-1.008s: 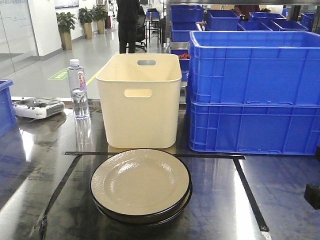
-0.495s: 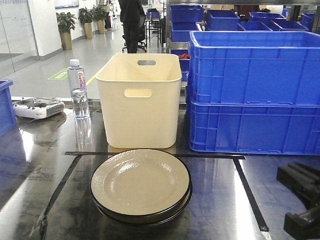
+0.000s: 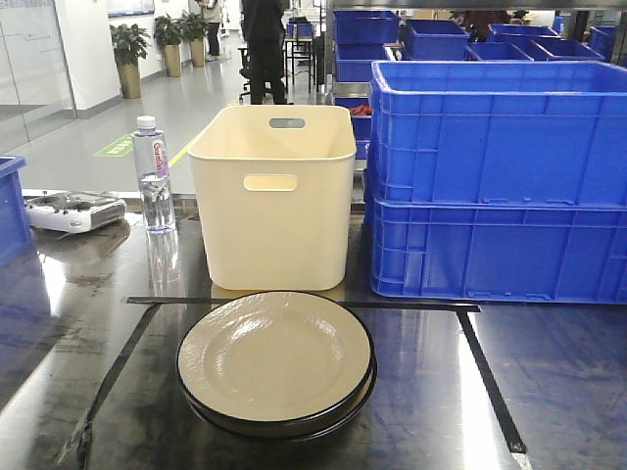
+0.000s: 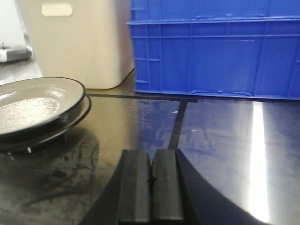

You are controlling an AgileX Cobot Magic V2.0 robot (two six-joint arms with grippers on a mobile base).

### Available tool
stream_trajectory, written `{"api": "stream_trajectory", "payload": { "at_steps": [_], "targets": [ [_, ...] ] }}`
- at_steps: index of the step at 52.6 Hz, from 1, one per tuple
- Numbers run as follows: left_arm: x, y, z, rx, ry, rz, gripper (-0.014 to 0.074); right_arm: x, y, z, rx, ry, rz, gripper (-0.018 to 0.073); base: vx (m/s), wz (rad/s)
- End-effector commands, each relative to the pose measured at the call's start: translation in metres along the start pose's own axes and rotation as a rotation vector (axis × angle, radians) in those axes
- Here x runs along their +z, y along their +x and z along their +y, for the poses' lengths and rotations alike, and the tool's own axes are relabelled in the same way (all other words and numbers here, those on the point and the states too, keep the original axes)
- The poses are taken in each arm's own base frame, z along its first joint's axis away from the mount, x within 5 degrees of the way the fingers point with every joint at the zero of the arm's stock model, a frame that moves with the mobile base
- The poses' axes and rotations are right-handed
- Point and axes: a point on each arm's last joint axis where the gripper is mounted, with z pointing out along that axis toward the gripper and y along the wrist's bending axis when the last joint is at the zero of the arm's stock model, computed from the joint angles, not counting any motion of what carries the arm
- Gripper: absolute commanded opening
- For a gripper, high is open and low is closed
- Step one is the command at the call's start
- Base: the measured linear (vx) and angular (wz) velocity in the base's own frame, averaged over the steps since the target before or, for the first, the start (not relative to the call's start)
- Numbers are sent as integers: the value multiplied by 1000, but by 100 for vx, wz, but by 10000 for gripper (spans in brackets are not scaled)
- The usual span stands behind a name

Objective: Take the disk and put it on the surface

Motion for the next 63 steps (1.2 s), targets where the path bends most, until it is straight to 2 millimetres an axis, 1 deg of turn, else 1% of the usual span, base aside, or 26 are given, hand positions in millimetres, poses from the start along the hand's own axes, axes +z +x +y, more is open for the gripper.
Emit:
{"api": "stream_trajectory", "payload": {
  "at_steps": [1,3,5,6,9,13,22,39,47,63],
  "targets": [
    [0,-5,0,1,1,-84,-1,-16,24,-2,-6,-13,-135,-6,0,0],
    [0,-5,0,1,1,-84,-1,-21,42,-3,-1,-15,-119,-6,0,0],
    [0,-5,0,1,1,-84,-1,-25,51,-4,6,-14,-122,-6,0,0],
    [0,-5,0,1,1,-84,-1,-26,55,-5,14,-5,-78,-6,0,0],
    [0,-5,0,1,1,-84,-1,-30,58,-6,21,11,-20,-6,0,0],
    [0,-5,0,1,1,-84,-1,-33,62,-6,14,16,-11,-6,0,0],
    [0,-5,0,1,1,-84,-1,-37,61,-6,16,13,-50,-6,0,0],
    [0,-5,0,1,1,-84,-1,-38,62,-7,16,15,-44,-6,0,0],
    [0,-5,0,1,1,-84,-1,-42,58,-6,15,8,-105,-6,0,0],
    [0,-5,0,1,1,-84,-1,-41,59,-6,15,9,-98,-6,0,0]
  ]
}}
